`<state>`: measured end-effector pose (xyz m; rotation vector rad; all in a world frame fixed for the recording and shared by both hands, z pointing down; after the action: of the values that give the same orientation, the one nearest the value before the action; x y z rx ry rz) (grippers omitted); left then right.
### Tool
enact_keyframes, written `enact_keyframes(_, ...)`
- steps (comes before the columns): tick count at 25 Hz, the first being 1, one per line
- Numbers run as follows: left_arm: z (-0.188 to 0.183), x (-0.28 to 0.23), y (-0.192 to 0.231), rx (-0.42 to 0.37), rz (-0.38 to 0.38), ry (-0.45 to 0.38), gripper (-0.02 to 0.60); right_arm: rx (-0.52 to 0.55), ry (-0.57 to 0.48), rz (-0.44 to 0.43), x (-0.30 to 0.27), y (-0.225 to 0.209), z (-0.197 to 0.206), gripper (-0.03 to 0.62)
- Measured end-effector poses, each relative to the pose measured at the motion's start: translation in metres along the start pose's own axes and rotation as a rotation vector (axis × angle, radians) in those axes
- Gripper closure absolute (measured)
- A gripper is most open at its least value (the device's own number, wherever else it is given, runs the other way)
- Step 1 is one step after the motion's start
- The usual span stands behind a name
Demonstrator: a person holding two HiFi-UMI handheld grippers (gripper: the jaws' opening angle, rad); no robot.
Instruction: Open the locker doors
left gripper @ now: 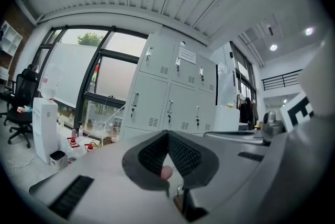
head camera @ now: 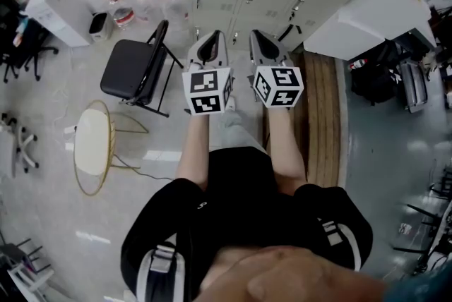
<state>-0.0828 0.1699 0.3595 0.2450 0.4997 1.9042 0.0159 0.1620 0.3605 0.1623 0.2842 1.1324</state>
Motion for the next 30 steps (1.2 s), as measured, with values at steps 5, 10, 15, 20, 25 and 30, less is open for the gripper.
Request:
enact_keyframes(5, 0.001, -0.047, 0.007, -0.011, -0.004, 0.023, 0.577, -0.027, 0.015, 0.009, -0.036, -0.029, 0.012, 0.576)
enact_keyframes(10, 0.002, -0.103, 0.008, -0.022, -0.006, 0.049, 0.577, -0.059, 0.031, 0.031, -0.074, -0.073, 0.024, 0.576)
enact_keyframes(15, 0.001, -0.16, 0.009, -0.041, 0.004, 0.064, 0.577, -0.08, 0.034, 0.06, -0.111, -0.113, 0.035, 0.576)
enact_keyframes(20, 0.003, -0.209, 0.002, -0.052, 0.007, 0.086, 0.577, -0.083, 0.036, 0.099, -0.134, -0.16, 0.038, 0.576)
enact_keyframes(25, -0.012, -0.262, -0.018, -0.082, 0.043, 0.073, 0.577, -0.08, 0.006, 0.135, -0.159, -0.214, 0.027, 0.576)
enact_keyframes(30, -0.029, -0.3, -0.025, -0.123, -0.014, 0.043, 0.577, -0.069, -0.017, 0.154, -0.182, -0.253, 0.018, 0.576)
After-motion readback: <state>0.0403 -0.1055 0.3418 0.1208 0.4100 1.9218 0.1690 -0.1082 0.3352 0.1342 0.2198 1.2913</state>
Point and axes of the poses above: the fingertips, and each gripper's own axes: x backward along the fingers, y to its left, z out of its underside, the point moved 1 cm from there along x, backward along the fingers, and after that the axes turned 15 degrees about x, right-handed, at the moved point
